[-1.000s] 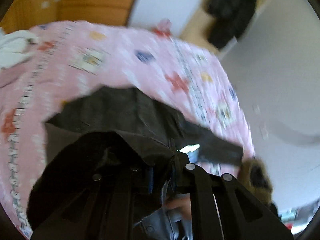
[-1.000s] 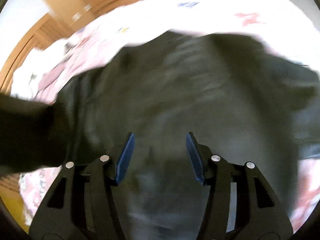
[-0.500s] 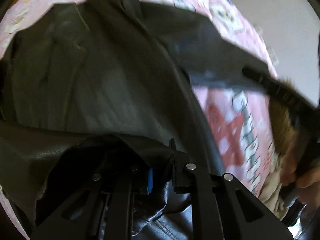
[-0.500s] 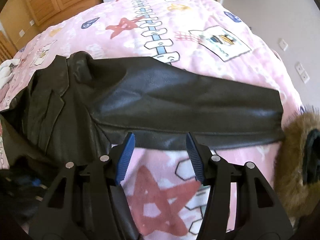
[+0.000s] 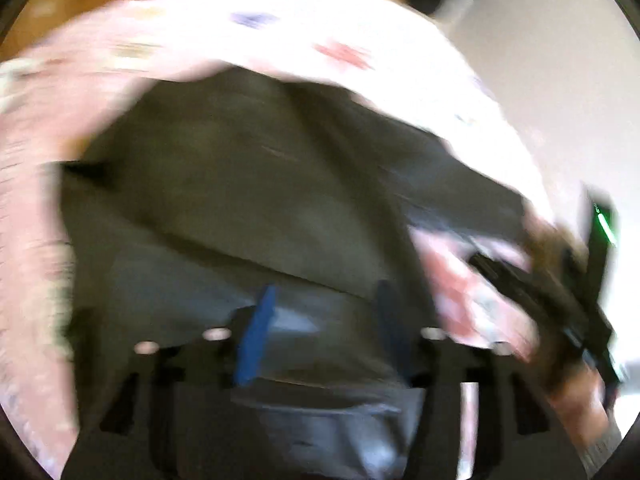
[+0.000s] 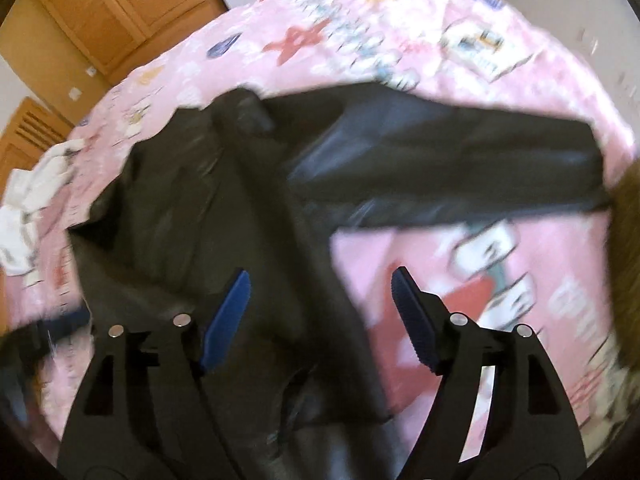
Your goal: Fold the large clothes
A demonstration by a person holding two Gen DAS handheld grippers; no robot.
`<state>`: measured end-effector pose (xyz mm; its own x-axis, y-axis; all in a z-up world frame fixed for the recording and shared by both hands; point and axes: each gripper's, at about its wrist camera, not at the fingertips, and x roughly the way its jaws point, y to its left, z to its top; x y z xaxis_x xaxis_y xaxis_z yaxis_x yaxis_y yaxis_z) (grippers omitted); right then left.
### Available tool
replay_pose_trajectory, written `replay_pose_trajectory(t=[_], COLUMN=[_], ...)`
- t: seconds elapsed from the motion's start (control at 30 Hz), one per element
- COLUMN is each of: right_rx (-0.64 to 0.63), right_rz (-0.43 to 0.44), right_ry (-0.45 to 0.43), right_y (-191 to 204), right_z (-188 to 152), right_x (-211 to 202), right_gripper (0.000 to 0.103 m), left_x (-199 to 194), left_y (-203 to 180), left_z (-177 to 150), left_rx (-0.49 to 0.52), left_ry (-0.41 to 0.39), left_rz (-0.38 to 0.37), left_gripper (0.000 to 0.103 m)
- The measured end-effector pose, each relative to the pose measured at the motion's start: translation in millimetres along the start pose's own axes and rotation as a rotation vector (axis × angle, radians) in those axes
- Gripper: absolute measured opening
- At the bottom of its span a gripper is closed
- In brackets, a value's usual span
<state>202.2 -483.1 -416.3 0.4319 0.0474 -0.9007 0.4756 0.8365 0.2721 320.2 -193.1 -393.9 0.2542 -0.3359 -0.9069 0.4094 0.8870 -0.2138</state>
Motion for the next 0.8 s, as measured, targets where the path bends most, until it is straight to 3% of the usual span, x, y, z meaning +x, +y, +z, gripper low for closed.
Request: replay_pose_trajectory(t=[0.07, 0.17, 0.2, 0.23, 0.33, 0.4, 0.43, 0.47, 0.53, 0.6, 0.67, 0.8], right_rx=[-0.005, -0.01, -0.015, -0.022, 0.01, 0.083, 0.094, 0.081, 0.018, 0.002, 0.018, 0.045], right_rz=[0.044, 0.125, 0.132, 0.084, -0.05, 0.008, 0.03, 0.04, 0.04, 0.064, 0.073, 0.102], right_ry=[0.054, 0.172, 0.222, 0.279, 0.421, 0.421, 0.394, 0.38, 0.348, 0.33, 0.309, 0.165], right_y=[7.6, 20.5, 25.3, 30.6, 32.6, 29.9, 32.7, 36.8, 52.1, 58.3, 61.0, 63.0], right_z=[-13.8, -31.5, -35.7, -41.0, -57.7, -65.6, -67.4, -67.4, -65.1, -62.4, -56.3, -30.0], right_x=[5.5, 25.4, 34.4, 45.7, 75.3, 80.1, 78.6, 77.8, 74.9, 73.6, 68.7, 27.9], right_gripper=[0.072, 0.072, 0.072, 0.072, 0.072, 0.068, 0.045, 0.034, 0.014, 0.005, 0.002, 0.001], left_x=[-2.2, 17.3, 23.1, 31.1, 61.1, 81.1, 87.6, 91.6, 96.0, 97.4, 98.3, 87.8], left_y=[56.6, 139.0, 161.5, 183.4, 238.4, 251.5, 251.6, 251.7, 244.1, 237.6, 230.0, 213.9], left_z=[7.8, 14.6, 15.1, 15.9, 14.3, 14.3, 11.9, 12.7, 12.1, 13.3, 13.6, 15.0], left_rx=[-0.083, -0.201, -0.231, -0.265, -0.368, -0.391, -0.394, -0.39, -0.374, -0.361, -0.35, -0.302], left_ry=[-0.028, -0.001, 0.013, 0.027, 0.098, 0.131, 0.14, 0.144, 0.141, 0.135, 0.135, 0.114], left_rz=[0.163, 0.374, 0.429, 0.459, 0.473, 0.466, 0.462, 0.463, 0.469, 0.458, 0.45, 0.445], left_gripper=[0.058, 0.057, 0.057, 0.057, 0.055, 0.055, 0.055, 0.055, 0.055, 0.055, 0.054, 0.054])
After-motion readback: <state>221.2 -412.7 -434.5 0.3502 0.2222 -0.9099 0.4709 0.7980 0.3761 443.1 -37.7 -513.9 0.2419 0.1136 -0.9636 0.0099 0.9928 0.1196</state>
